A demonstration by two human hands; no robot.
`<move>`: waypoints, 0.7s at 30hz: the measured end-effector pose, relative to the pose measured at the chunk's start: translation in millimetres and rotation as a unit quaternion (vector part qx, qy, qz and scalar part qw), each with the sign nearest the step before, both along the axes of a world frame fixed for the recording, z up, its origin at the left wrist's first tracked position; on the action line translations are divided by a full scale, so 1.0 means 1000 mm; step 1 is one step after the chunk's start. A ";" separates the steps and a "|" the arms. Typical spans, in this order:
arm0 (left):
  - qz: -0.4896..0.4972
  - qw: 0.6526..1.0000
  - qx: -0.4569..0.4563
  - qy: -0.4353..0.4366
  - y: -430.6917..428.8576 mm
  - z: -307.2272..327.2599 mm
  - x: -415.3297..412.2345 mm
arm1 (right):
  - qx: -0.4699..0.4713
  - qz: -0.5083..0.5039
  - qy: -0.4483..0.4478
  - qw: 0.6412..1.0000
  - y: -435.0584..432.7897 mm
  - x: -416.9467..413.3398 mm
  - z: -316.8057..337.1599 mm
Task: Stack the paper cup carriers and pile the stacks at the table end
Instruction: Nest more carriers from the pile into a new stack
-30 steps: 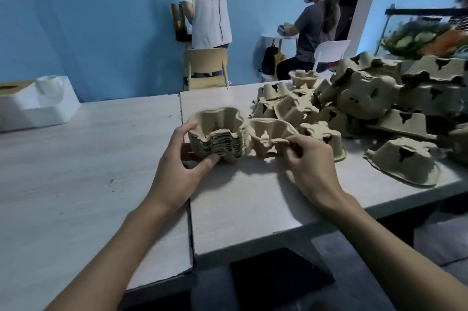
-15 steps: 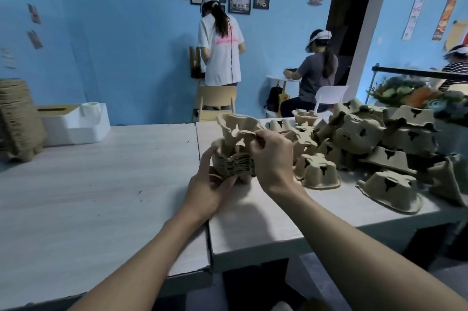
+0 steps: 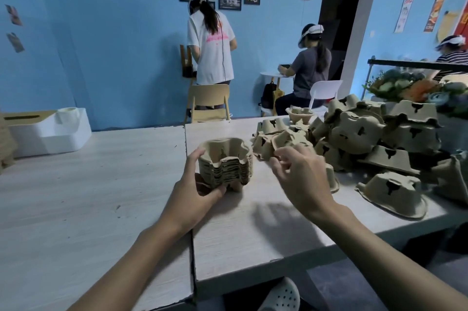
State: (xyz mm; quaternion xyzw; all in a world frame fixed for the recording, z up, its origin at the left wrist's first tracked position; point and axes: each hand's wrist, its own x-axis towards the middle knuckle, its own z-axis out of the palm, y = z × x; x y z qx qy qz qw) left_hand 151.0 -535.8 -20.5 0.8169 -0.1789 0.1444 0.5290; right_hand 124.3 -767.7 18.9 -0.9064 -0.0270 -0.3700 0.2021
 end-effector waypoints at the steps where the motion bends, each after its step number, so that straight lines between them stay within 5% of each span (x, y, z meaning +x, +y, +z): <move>1: -0.001 1.000 0.012 0.000 0.000 0.004 0.003 | -0.007 -0.049 0.028 0.998 -0.013 0.003 -0.002; 5: -0.013 0.999 0.026 -0.019 -0.001 0.004 0.008 | 0.018 -0.154 0.120 0.981 -0.049 0.010 -0.007; 10: -0.023 0.999 0.023 -0.038 -0.001 0.000 0.010 | 0.065 -0.142 0.193 0.969 -0.059 0.016 -0.011; 21: -0.016 0.999 0.025 -0.045 0.002 0.000 0.005 | 0.183 0.016 0.074 0.980 -0.055 -0.017 -0.009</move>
